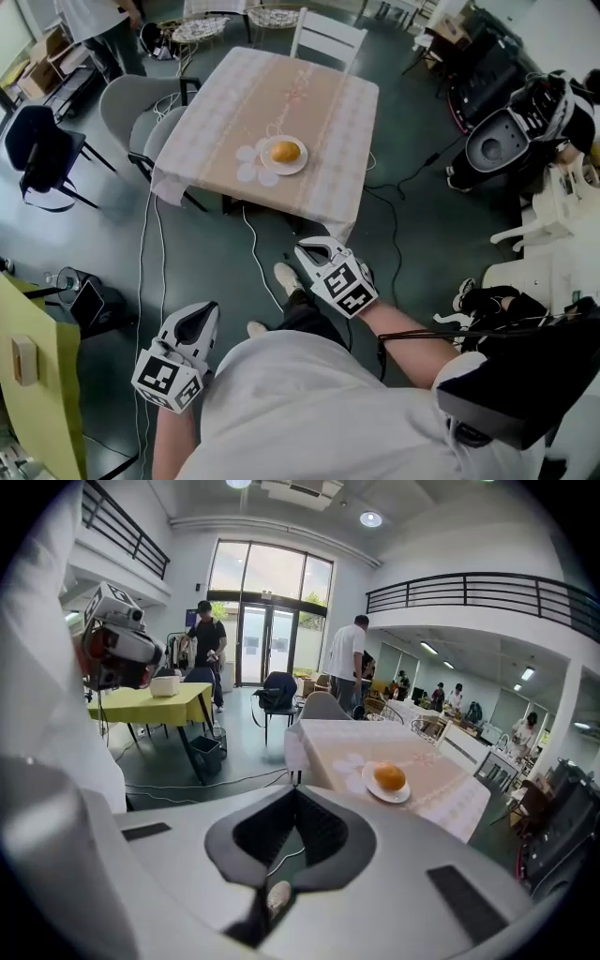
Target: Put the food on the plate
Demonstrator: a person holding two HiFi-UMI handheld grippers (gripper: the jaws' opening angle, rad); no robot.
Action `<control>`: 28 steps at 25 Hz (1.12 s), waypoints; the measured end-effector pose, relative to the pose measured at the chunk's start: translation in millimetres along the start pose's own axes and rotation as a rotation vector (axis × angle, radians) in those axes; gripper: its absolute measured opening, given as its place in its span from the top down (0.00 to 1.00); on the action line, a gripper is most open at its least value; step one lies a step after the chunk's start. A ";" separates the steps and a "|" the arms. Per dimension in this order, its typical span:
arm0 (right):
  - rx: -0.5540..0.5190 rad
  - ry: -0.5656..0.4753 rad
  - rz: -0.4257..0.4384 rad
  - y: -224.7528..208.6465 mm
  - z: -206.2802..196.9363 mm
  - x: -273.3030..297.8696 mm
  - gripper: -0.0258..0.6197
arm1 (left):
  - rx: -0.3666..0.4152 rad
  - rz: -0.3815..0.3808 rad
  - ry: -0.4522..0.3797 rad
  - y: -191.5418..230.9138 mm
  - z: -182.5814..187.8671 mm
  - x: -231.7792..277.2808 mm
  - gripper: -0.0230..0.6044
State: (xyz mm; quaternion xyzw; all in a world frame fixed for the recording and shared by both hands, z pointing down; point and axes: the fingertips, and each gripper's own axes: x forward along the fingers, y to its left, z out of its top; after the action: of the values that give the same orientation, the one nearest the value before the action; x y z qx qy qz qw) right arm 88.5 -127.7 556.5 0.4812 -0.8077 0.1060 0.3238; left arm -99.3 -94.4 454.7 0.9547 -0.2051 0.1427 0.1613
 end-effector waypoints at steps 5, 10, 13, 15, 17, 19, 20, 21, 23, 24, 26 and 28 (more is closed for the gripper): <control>-0.012 -0.050 0.045 36.4 15.7 -22.6 0.94 | 0.006 -0.020 0.010 -10.6 -10.0 -4.0 0.95; -0.039 -0.088 0.072 61.6 28.5 -38.7 0.94 | 0.020 -0.029 0.019 -18.6 -13.9 -6.3 0.95; -0.050 -0.102 0.097 76.4 32.5 -44.8 0.94 | 0.030 -0.043 0.014 -25.2 -15.4 -7.4 0.95; -0.060 -0.109 0.116 86.0 33.5 -48.3 0.94 | 0.031 -0.047 0.014 -29.4 -17.2 -7.6 0.95; -0.068 -0.117 0.132 94.6 35.7 -50.7 0.94 | 0.029 -0.046 0.013 -31.5 -18.6 -8.7 0.95; -0.081 -0.122 0.145 102.5 38.0 -52.8 0.94 | 0.025 -0.044 0.012 -32.9 -20.2 -10.9 0.95; -0.088 -0.124 0.149 105.3 39.2 -54.0 0.94 | 0.023 -0.044 0.010 -33.7 -20.9 -11.9 0.95; -0.095 -0.128 0.152 107.0 40.6 -55.3 0.94 | 0.022 -0.042 0.008 -34.5 -21.3 -12.6 0.95; -0.106 -0.137 0.154 107.2 43.6 -57.7 0.94 | 0.023 -0.040 0.005 -36.3 -22.2 -12.9 0.95; -0.112 -0.141 0.155 106.7 44.8 -58.6 0.94 | 0.022 -0.040 0.004 -37.1 -23.2 -12.8 0.95; -0.119 -0.147 0.155 106.1 47.2 -59.5 0.94 | 0.022 -0.040 0.002 -37.2 -24.9 -13.0 0.95; -0.123 -0.152 0.156 105.5 51.2 -58.5 0.94 | 0.021 -0.038 -0.001 -34.3 -24.7 -14.1 0.95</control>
State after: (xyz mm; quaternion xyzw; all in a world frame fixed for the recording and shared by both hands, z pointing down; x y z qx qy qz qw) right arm -3.2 -56.7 495.4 0.4028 -0.8699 0.0441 0.2813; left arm -101.7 -50.9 463.8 0.9601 -0.1857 0.1415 0.1538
